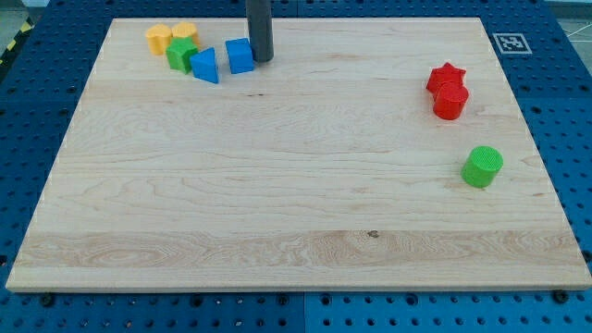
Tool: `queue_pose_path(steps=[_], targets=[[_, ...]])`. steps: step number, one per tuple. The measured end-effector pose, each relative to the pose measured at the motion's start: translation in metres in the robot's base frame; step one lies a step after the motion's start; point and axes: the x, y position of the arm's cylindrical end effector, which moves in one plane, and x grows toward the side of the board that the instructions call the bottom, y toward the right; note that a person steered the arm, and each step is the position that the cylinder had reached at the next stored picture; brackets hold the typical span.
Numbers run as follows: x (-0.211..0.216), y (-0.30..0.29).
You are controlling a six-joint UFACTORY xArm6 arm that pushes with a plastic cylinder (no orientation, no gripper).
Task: Point at the red star
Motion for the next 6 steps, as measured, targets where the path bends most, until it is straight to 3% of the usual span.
queue_pose_path(steps=[1, 2, 3, 5, 6], targets=[[0.000, -0.027], [-0.008, -0.009], [-0.027, 0.092], [-0.026, 0.322], [0.024, 0.373]])
